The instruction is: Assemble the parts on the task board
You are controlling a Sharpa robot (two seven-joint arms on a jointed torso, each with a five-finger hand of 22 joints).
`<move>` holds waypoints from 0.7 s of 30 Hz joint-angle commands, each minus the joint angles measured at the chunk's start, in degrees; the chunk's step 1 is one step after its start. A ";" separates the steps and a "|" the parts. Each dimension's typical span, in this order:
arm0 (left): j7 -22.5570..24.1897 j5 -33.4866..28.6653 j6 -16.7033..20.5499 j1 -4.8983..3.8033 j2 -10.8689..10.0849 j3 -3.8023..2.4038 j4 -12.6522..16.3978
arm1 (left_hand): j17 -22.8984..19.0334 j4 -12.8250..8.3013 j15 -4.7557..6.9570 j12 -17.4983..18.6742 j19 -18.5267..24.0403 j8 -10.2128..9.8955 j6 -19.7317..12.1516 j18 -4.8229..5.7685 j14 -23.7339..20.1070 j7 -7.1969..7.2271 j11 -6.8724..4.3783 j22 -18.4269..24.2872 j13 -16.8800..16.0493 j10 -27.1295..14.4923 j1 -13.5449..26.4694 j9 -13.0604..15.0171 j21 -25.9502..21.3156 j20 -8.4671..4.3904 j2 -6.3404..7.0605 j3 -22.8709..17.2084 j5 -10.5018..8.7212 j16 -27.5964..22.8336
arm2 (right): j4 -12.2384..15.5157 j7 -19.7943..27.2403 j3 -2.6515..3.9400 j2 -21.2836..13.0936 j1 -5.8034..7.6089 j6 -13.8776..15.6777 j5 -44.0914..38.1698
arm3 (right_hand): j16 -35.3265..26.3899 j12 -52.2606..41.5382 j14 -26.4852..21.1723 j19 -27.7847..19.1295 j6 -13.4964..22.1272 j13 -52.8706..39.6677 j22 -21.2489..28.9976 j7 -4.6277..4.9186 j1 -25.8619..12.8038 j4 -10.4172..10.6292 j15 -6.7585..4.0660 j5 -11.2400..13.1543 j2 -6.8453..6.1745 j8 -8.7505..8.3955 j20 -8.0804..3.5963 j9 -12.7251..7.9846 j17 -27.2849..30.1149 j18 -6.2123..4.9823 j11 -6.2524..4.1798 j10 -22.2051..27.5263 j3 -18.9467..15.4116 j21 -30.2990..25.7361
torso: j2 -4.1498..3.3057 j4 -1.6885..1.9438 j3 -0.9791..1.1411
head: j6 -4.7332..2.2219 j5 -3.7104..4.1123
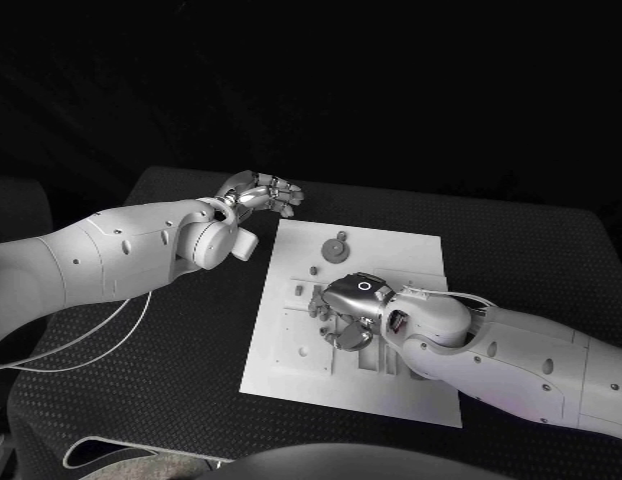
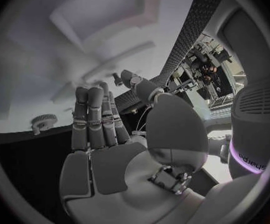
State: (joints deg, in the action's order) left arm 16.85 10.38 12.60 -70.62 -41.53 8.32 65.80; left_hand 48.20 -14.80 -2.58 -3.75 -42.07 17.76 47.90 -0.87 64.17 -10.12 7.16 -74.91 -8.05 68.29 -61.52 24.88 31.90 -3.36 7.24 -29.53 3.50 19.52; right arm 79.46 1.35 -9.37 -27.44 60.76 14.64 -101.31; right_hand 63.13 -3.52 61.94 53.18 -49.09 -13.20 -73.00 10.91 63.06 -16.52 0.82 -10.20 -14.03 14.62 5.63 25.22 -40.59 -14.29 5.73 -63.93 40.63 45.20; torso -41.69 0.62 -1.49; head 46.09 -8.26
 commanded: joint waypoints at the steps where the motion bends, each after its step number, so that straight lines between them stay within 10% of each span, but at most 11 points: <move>1: 0.26 -0.32 -0.79 -0.07 0.02 -0.05 0.06 | 0.10 0.24 0.04 -0.26 -0.35 0.06 -0.10 -0.19 0.23 -0.32 0.13 -0.96 0.07 -0.15 0.33 -0.06 -0.30 0.21 -0.02 0.09 -0.29 -0.23 | 0.57 -0.81 -0.10 -0.98 -0.04 2.00 0.11 | 0.37 -0.14 -0.13 -0.47 0.62 0.74 -0.13 -0.03 0.03 0.06 0.60 0.29 -0.67 -0.25 -0.04 -0.14 -0.14 -0.71 2.15 2.90 -0.40 -0.39 | 0.00 0.04 -0.02 | -0.18 0.14; 7: 0.29 -0.32 -0.77 -0.07 -0.14 -0.05 0.03 | 0.10 0.24 0.04 -0.25 -0.34 0.05 -0.13 -0.20 0.22 -0.33 0.13 -0.96 0.08 -0.17 0.32 -0.07 -0.31 0.21 -0.01 0.09 -0.29 -0.24 | 3.29 -0.62 0.11 -3.98 1.59 3.58 0.96 | 0.61 -0.28 -0.38 -0.56 0.42 1.73 -0.40 -0.44 0.13 0.10 0.90 0.16 -1.24 0.14 0.08 -0.13 -0.25 -0.71 2.45 3.71 -0.49 -0.33 | -0.01 -0.07 -0.03 | -0.44 0.32; 15: 0.60 -0.32 -0.66 -0.06 -0.32 -0.04 -0.23 | 0.11 0.24 0.04 -0.26 -0.34 0.07 -0.12 -0.20 0.23 -0.33 0.13 -0.96 0.08 -0.15 0.28 -0.07 -0.32 0.20 -0.01 0.07 -0.28 -0.26 | 7.93 0.72 3.95 -11.00 5.02 2.77 6.17 | 1.70 -2.21 1.03 0.95 -0.79 2.28 -0.84 -0.95 0.53 0.10 -0.12 0.12 -0.52 1.24 -0.52 0.00 -0.53 -0.71 1.40 0.68 -0.06 0.47 | 0.03 -0.22 0.02 | -1.18 1.02; 21: 0.64 -0.45 -0.81 -0.03 -0.07 -0.03 -0.71 | 0.13 0.26 0.05 -0.31 -0.35 0.14 -0.06 -0.21 0.26 -0.30 0.10 -0.97 0.06 -0.07 0.23 -0.06 -0.33 0.20 -0.06 0.04 -0.27 -0.26 | 8.02 0.34 4.98 -15.39 6.94 -1.89 6.35 | 1.88 -3.44 1.41 1.31 -1.28 2.56 -1.02 -1.51 -0.19 0.01 -0.56 -0.23 -0.28 1.72 -0.80 0.01 -0.54 -0.71 0.95 -0.10 -0.84 0.66 | 0.17 -0.18 0.04 | -1.62 1.61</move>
State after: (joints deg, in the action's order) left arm 16.85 10.36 12.57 -70.60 -41.72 8.33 65.13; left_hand 48.24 -14.80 -2.58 -3.75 -42.07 17.76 47.90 -0.87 64.17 -10.12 7.16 -74.94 -8.06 68.29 -61.52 24.89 31.90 -3.36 7.24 -29.53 3.50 19.52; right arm 87.51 1.35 -4.33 -42.76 67.68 16.30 -96.60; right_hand 64.77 -6.80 63.08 54.26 -50.18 -10.68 -73.97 9.66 63.11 -16.58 0.31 -10.26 -14.69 15.99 5.00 25.18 -41.05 -14.23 6.64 -63.60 40.02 45.70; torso -41.58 0.43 -1.46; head 44.69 -6.94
